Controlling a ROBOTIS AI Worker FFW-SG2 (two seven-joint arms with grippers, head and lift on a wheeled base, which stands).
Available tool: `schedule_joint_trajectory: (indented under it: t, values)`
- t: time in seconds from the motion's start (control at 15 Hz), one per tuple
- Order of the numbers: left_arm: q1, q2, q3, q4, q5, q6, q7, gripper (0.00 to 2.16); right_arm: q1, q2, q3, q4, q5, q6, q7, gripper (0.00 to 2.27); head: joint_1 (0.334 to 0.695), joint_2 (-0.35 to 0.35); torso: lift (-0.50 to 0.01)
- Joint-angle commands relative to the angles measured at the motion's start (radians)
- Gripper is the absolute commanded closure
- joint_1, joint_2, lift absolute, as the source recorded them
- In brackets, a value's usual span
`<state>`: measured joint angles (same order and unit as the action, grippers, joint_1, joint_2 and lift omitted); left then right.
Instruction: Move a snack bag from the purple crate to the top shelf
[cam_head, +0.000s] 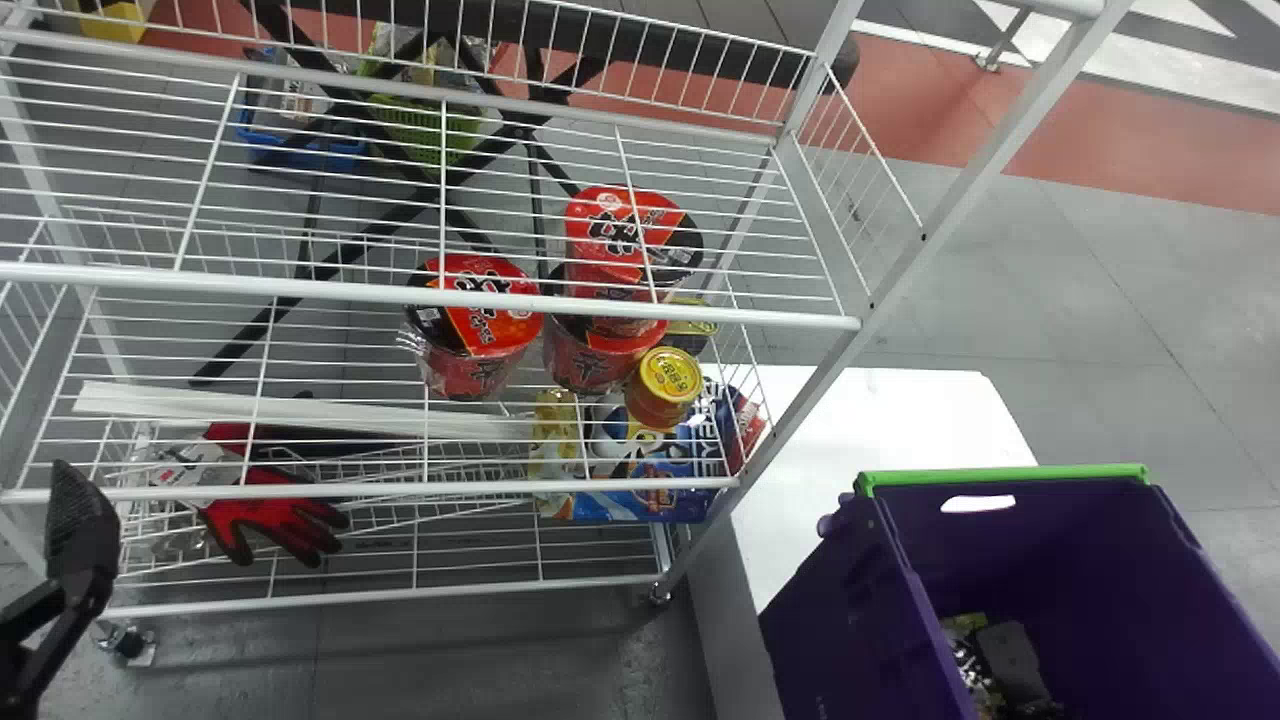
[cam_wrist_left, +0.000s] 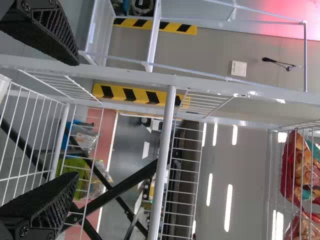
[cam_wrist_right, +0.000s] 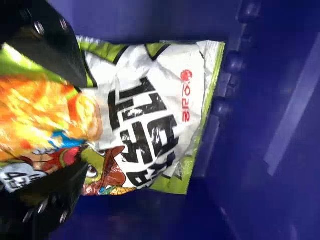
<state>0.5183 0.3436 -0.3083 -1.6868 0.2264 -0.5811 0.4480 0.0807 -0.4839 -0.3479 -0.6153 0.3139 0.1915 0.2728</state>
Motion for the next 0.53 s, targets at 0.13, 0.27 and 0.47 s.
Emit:
schedule_joint_trajectory:
  t: [0.13, 0.27, 0.47]
  values:
    - [-0.012, 0.000, 0.000, 0.016, 0.011, 0.001, -0.006, 0.00, -0.010, 0.001, 0.000, -0.020, -0.015, 0.087, -0.003, 1.90, 0.695, -0.350, -0.452]
    - [-0.023, -0.002, -0.002, 0.024, 0.014, 0.004, -0.008, 0.00, -0.010, 0.002, 0.000, -0.046, -0.036, 0.161, -0.003, 2.01, 0.695, -0.350, -0.452]
    - [-0.034, -0.006, -0.005, 0.030, 0.017, 0.016, -0.012, 0.00, -0.004, 0.007, 0.000, -0.123, -0.085, 0.329, -0.017, 2.04, 0.695, -0.350, -0.452]
